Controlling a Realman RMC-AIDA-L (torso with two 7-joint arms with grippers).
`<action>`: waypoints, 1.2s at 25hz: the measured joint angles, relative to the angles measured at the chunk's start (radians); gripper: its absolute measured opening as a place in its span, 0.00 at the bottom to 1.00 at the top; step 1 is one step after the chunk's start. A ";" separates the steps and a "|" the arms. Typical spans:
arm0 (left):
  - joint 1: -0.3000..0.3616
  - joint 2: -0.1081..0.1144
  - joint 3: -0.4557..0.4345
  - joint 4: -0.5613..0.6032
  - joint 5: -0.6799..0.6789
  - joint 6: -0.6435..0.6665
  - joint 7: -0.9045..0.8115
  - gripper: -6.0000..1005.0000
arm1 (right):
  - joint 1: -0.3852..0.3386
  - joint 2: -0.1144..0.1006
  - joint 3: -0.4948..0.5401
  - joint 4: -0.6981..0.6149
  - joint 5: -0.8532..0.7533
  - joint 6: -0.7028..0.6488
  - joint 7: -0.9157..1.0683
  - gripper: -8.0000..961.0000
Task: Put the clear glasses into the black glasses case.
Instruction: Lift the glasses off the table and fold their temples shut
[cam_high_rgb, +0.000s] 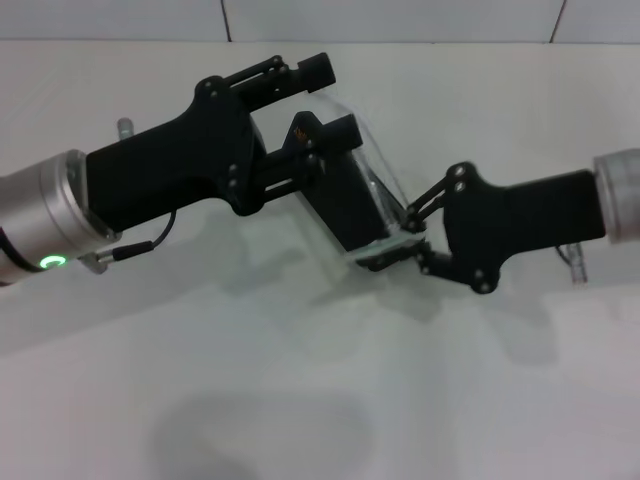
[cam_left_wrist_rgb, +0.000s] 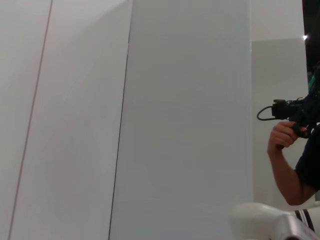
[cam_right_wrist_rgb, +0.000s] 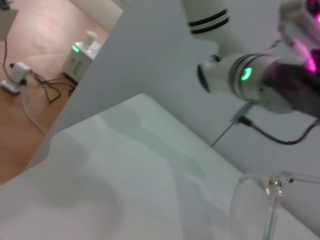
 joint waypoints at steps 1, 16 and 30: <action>-0.006 0.001 0.000 -0.003 0.000 0.000 -0.002 0.64 | -0.001 0.000 -0.019 0.000 0.002 0.015 -0.003 0.12; -0.086 0.019 0.006 -0.070 0.106 -0.119 -0.123 0.64 | -0.003 0.001 -0.121 -0.004 0.094 0.056 -0.117 0.12; -0.101 0.017 0.003 -0.067 0.132 -0.128 -0.201 0.64 | -0.027 -0.002 -0.132 -0.005 0.138 0.048 -0.205 0.12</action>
